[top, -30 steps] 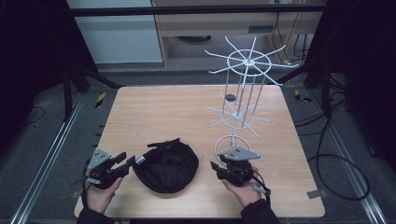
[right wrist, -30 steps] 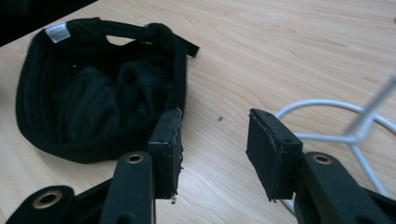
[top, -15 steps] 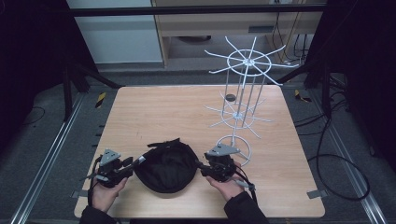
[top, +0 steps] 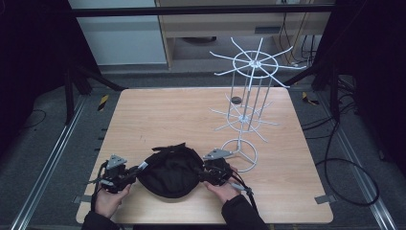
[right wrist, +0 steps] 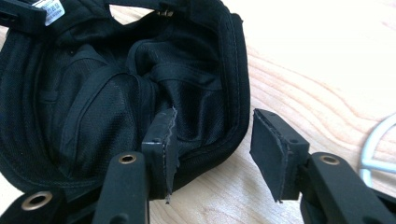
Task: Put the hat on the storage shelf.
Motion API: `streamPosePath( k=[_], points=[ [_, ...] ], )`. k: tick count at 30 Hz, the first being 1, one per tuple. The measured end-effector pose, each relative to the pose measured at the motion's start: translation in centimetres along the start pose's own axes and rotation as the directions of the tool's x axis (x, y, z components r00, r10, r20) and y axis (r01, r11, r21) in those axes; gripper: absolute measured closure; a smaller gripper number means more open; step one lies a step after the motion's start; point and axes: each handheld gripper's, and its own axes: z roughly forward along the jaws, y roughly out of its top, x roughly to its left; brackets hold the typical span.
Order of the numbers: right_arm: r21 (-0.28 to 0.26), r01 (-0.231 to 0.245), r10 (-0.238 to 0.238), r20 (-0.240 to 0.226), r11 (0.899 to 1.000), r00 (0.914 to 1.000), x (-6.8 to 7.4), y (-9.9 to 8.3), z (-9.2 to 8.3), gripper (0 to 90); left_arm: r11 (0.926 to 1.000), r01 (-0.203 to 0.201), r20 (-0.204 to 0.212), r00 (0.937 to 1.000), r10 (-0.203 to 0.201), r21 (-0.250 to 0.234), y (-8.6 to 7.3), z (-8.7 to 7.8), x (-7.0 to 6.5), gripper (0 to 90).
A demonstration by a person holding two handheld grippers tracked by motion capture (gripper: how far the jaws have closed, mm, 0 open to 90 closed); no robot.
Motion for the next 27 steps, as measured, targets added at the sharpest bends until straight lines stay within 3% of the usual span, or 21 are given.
streamPosePath(
  k=[3, 7, 10, 14, 19, 24, 27],
  points=[
    [0.009, -0.013, 0.013, 0.000, 1.000, 0.9999, 0.0, -0.1, 0.3, 53.0, 1.0000, -0.002, -0.004, 1.0000, 0.002, 0.010, 0.0, 0.1, 0.0, 77.7],
    [0.033, -0.034, 0.034, 0.016, 0.999, 0.9993, 0.0, -0.1, 0.8, 64.7, 0.9998, 0.005, -0.002, 1.0000, -0.005, 0.020, -0.1, 0.1, -0.1, 78.8],
    [0.042, -0.059, 0.058, 0.033, 0.997, 0.9978, -0.3, 0.0, 0.9, 79.7, 0.9997, 0.002, 0.001, 1.0000, -0.002, 0.026, -0.1, 0.0, -0.2, 79.5],
    [0.039, -0.077, 0.076, 0.029, 0.996, 0.9967, -0.6, 0.1, 0.7, 84.4, 0.9997, 0.003, 0.007, 1.0000, -0.004, 0.026, -0.2, -0.1, -0.3, 80.2],
    [-0.086, -0.020, 0.022, 0.023, 0.996, 0.9995, 0.3, 1.0, -1.0, 85.2, 0.9998, 0.006, 0.024, 0.9997, -0.007, 0.017, -0.2, -0.2, -0.8, 81.1],
    [-0.175, 0.055, -0.056, -0.004, 0.983, 0.9984, 1.4, 2.3, -2.7, 85.2, 0.9999, 0.011, 0.009, 0.9999, -0.011, 0.012, 0.1, 0.5, -1.7, 81.4],
    [-0.201, 0.087, -0.096, -0.033, 0.976, 0.9949, 2.2, 2.9, -3.4, 85.2, 0.9999, 0.012, -0.005, 0.9999, -0.012, 0.000, 0.3, 1.0, -2.2, 81.5]
  ],
)
